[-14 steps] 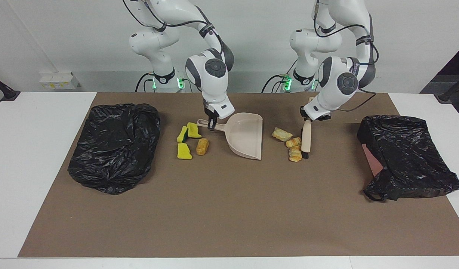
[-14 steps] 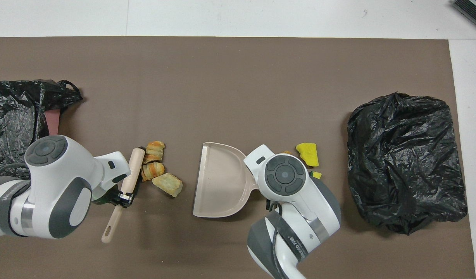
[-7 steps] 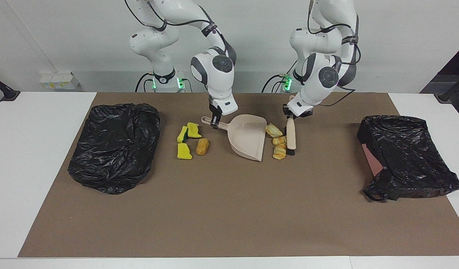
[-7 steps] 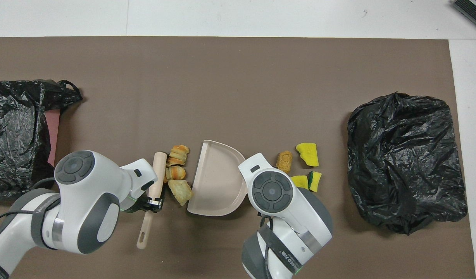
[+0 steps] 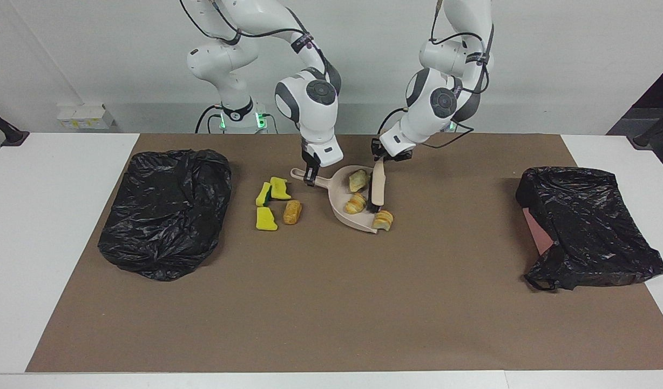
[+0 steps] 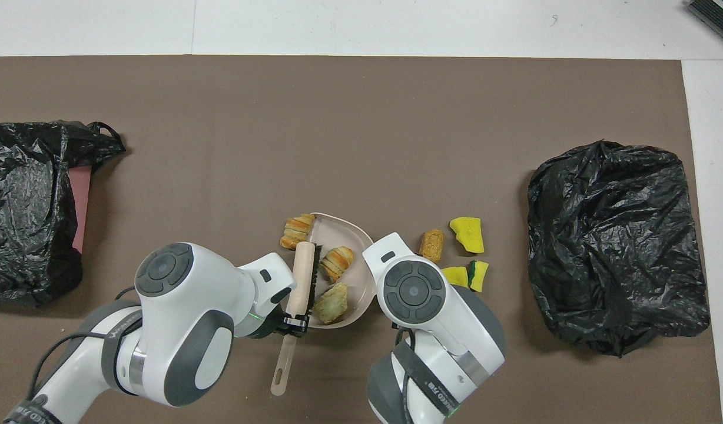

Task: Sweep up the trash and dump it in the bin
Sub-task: 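Sweep the bread pieces with the left gripper into the held dustpan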

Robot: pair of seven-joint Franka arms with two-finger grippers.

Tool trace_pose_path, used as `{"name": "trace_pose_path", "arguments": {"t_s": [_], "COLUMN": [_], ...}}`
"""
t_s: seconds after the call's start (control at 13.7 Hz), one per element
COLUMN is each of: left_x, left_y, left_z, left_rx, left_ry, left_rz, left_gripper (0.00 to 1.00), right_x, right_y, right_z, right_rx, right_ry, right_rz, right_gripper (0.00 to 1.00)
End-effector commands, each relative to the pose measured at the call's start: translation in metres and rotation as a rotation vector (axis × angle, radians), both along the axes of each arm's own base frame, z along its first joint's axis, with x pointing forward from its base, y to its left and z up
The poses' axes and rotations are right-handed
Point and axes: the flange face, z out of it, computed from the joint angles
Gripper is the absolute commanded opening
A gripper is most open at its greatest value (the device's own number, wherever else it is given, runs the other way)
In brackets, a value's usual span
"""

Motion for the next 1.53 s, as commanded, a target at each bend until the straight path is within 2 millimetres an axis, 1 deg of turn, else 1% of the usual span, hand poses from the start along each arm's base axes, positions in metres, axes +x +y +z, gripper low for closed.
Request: {"name": "trace_pose_path", "arguments": {"t_s": [0.0,0.07,0.15,0.22,0.29,0.36,0.44,0.51,0.58,0.66,0.73,0.8,0.87,1.02,1.09,1.16,1.31,1.38,1.46], "left_x": [0.032,0.042,0.054,0.064,0.075,0.1,0.112,0.113,0.107,0.099,0.089,0.074,0.063,0.037,0.031,0.031,0.043,0.059,0.071], "left_y": [0.026,0.039,0.052,0.064,0.068,0.075,0.077,0.078,0.077,0.072,0.058,0.037,0.027,-0.003,-0.009,-0.01,-0.001,0.012,0.031], "left_z": [0.043,0.052,0.057,0.054,0.04,0.023,0.005,-0.006,-0.018,-0.02,-0.02,-0.019,-0.02,-0.019,-0.017,-0.017,-0.014,-0.008,0.0], "left_rx": [-0.02,-0.008,0.024,0.058,0.08,0.101,0.107,0.102,0.098,0.1,0.1,0.101,0.099,0.108,0.112,0.114,0.113,0.107,0.103], "left_ry": [0.019,0.009,-0.015,-0.048,-0.051,-0.059,-0.059,-0.07,-0.08,-0.074,-0.069,-0.063,-0.057,-0.05,-0.049,-0.05,-0.052,-0.063,-0.075], "left_rz": [0.066,0.077,0.079,0.085,0.079,0.097,0.099,0.079,0.057,0.038,0.01,-0.028,-0.046,-0.081,-0.084,-0.076,-0.048,-0.009,0.034], "left_gripper": [0.0,0.0,0.0,0.0,0.0,0.0,0.0,0.0,0.0,0.0,0.0,0.0,0.0,0.0,0.0,0.0,0.0,0.0,0.0], "right_x": [-0.005,-0.005,-0.005,-0.004,-0.004,-0.004,-0.005,-0.004,-0.004,-0.004,-0.004,-0.005,-0.005,-0.005,-0.005,-0.005,-0.005,-0.005,-0.004], "right_y": [-0.007,-0.006,-0.007,-0.006,-0.006,-0.006,-0.005,-0.005,-0.005,-0.005,-0.005,-0.005,-0.005,-0.005,-0.005,-0.005,-0.005,-0.005,-0.006], "right_z": [-0.001,0.0,0.001,0.002,0.002,0.002,0.003,0.003,0.003,0.003,0.003,0.003,0.003,0.003,0.003,0.002,0.002,0.002,0.002], "right_rx": [-0.016,-0.016,-0.025,-0.027,-0.027,-0.027,-0.026,-0.025,-0.025,-0.024,-0.024,-0.024,-0.025,-0.025,-0.025,-0.028,-0.028,-0.028,-0.028], "right_ry": [-0.008,-0.008,0.002,0.004,0.002,0.001,0.0,-0.001,-0.002,-0.003,-0.004,-0.004,-0.003,-0.003,-0.003,-0.001,-0.002,-0.002,-0.002], "right_rz": [-0.014,-0.012,-0.018,-0.02,-0.023,-0.031,-0.031,-0.034,-0.034,-0.035,-0.044,-0.047,-0.049,-0.049,-0.049,-0.052,-0.055,-0.055,-0.057], "right_gripper": [0.0,0.0,0.0,0.0,0.0,0.0,0.0,0.0,0.0,0.0,0.0,0.0,0.0,0.0,0.0,0.0,0.0,0.0,0.0]}}
